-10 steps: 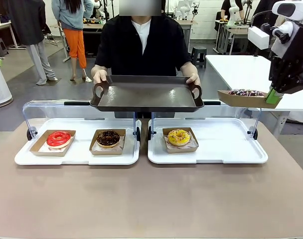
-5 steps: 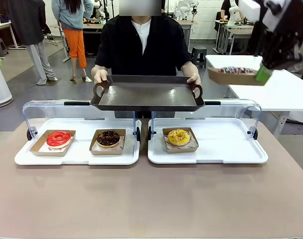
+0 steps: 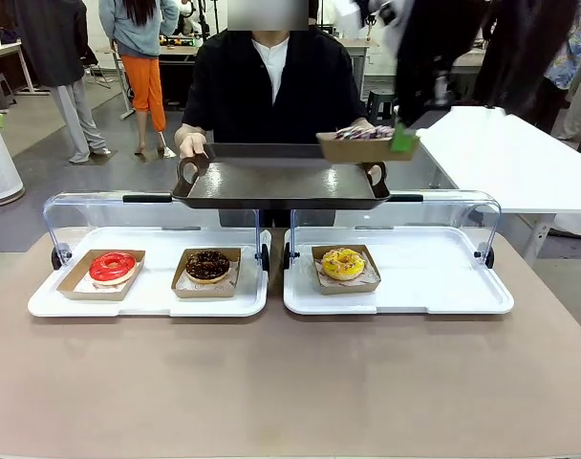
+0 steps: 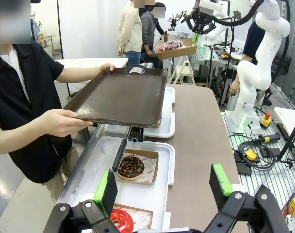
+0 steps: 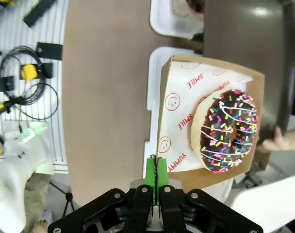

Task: Provide the desired donut to the person.
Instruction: Place the picked Paper togo box onto the Handle tray extended by the person.

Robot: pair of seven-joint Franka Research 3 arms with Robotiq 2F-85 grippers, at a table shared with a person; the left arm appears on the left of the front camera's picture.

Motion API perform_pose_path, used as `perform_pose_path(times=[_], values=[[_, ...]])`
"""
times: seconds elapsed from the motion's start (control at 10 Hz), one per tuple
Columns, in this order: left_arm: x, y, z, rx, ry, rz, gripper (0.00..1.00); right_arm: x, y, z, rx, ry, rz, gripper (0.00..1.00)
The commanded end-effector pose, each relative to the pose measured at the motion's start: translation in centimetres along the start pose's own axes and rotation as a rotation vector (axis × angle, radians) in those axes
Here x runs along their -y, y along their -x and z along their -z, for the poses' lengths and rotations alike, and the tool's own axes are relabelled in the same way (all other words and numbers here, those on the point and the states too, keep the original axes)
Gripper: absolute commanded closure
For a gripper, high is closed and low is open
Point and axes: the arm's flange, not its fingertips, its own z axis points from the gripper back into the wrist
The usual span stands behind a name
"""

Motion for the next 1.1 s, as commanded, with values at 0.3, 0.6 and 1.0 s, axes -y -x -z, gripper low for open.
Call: perform_pose_path(times=[0.3, 0.6, 1.0], values=[[0.1, -0.1, -0.2, 0.011, 0.004, 0.003, 0.0, 4.7, -4.4, 5.1, -0.068, -0.04, 0.061, 0.99], [0.1, -0.1, -0.2, 0.011, 0.004, 0.003, 0.0, 8.3, -3.5, 7.3, -0.048, -0.061, 0.102, 0.99], [0.1, -0.1, -0.2, 0.011, 0.004, 0.003, 0.0, 12.2, -1.8, 9.7, 0.017, -0.054, 0.036, 0.99]])
